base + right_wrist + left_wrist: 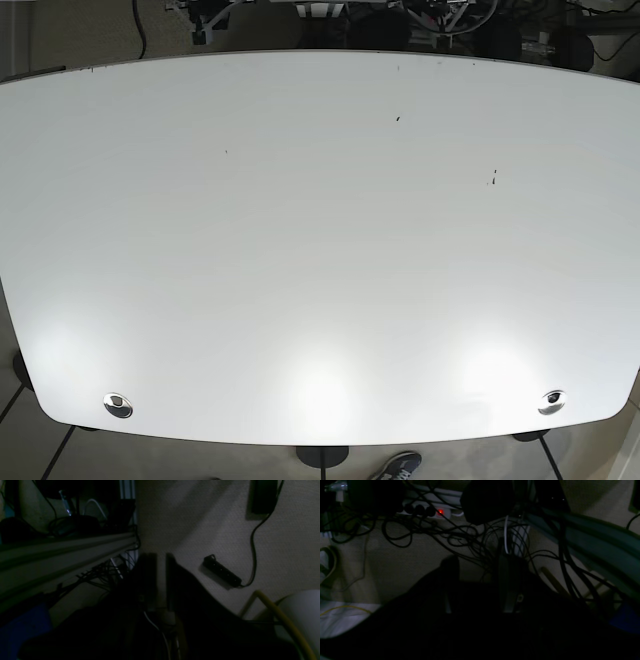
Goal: Fold the T-shirt properly
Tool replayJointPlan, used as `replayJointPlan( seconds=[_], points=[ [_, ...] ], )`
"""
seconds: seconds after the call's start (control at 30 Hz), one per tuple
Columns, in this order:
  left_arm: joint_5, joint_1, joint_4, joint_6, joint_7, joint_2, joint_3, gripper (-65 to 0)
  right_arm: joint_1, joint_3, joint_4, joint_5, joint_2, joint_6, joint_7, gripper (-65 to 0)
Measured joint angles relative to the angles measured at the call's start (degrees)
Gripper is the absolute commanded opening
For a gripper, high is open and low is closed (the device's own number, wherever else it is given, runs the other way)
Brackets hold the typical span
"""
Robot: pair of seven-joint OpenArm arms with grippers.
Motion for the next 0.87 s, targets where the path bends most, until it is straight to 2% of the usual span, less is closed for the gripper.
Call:
replayJointPlan(
  seconds=[0.87],
  points=[
    [0.24, 0.17, -0.92, 0.0, -0.55, -0.02, -0.33, -40.7, 0.2, -0.5, -0.87, 0.39, 0.04, 0.0, -0.07, -59.4]
  ],
)
